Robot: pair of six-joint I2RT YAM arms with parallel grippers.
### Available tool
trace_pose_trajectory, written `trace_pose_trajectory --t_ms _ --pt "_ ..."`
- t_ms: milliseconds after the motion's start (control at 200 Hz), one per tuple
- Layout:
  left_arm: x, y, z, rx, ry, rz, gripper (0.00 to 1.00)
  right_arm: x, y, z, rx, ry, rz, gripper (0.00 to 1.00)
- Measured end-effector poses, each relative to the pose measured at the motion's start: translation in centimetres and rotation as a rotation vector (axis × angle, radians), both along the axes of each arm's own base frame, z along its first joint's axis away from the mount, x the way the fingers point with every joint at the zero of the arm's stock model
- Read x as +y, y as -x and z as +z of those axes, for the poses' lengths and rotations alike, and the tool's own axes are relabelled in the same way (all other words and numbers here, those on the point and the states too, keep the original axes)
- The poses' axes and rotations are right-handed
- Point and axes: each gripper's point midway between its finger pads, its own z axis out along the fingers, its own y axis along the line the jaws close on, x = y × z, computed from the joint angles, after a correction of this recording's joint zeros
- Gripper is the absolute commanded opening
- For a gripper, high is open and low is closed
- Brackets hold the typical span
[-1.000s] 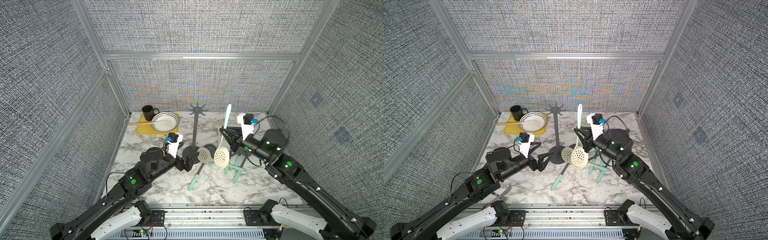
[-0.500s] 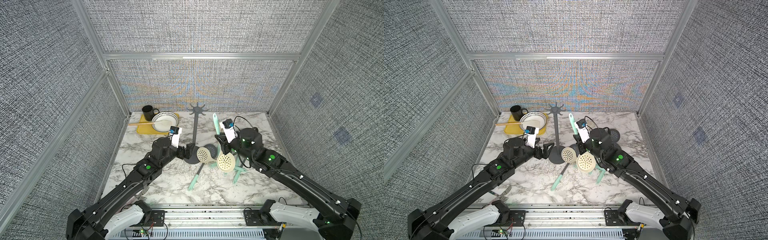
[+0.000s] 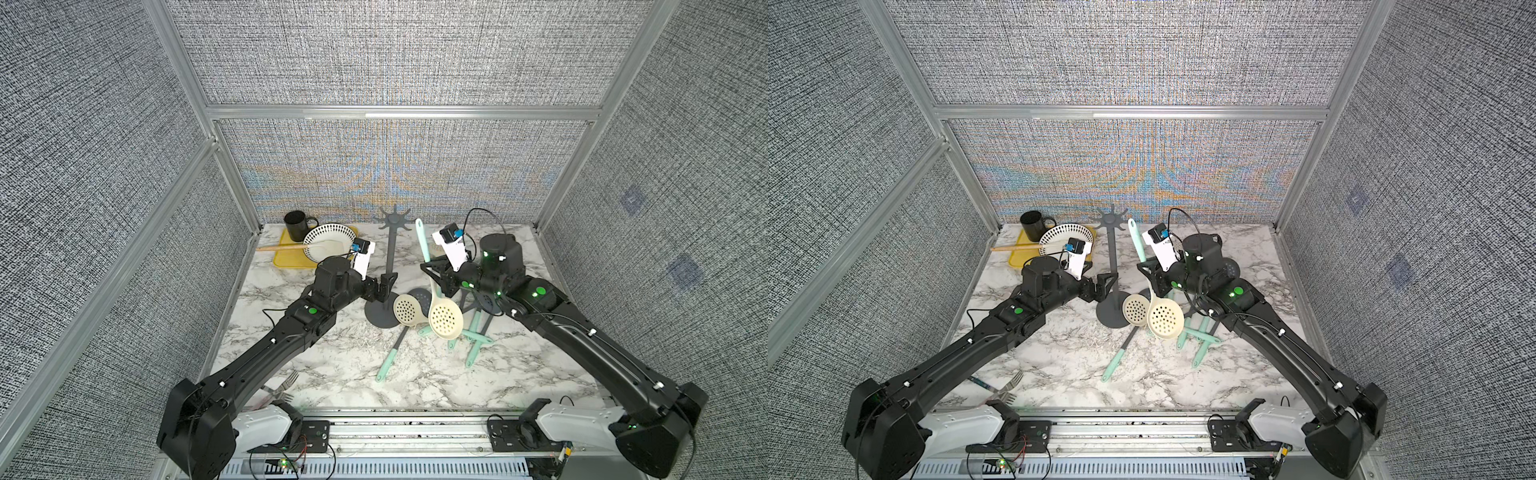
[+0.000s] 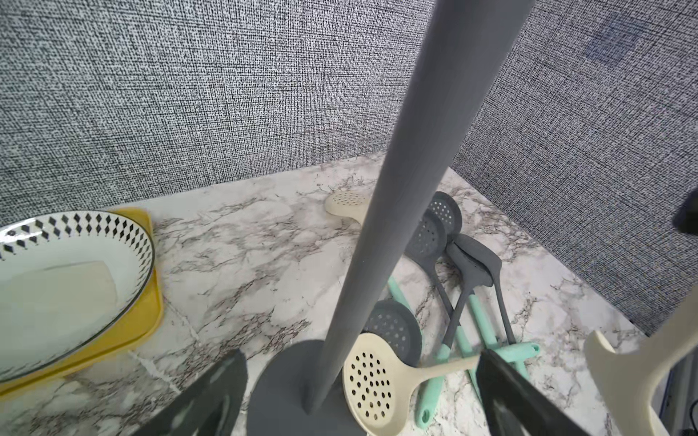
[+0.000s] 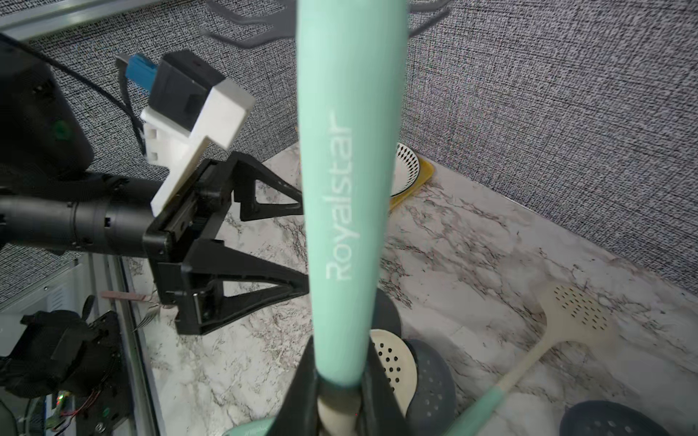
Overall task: Hang the skimmer on the kitchen utensil rack
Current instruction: Hang the skimmer on the rack.
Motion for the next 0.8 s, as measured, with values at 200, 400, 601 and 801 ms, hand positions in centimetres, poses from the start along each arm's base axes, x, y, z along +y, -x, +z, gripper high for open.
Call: trace_pose_trajectory --t_ms 200,400,601,801 --pt "-0.5 -0.6 0.1 -0.005 -0.011 -0.012 0.95 0.3 -0.4 -1.3 0.038 0.033 0.006 0.00" --pt "-0.7 -0.8 0.1 -0.009 -0.016 -0.025 0.95 0.1 0.3 -1.0 0.030 0.027 0.017 0.00" --pt "-1.0 -1.0 0.1 -0.006 -0.015 -0.035 0.93 0.1 0.6 -0.8 0.024 0.022 0.030 0.00" --pt "-1.4 -0.9 0.2 -0.001 -0.009 -0.055 0.89 0.5 0.9 -0.8 0.023 0.023 0.048 0.00"
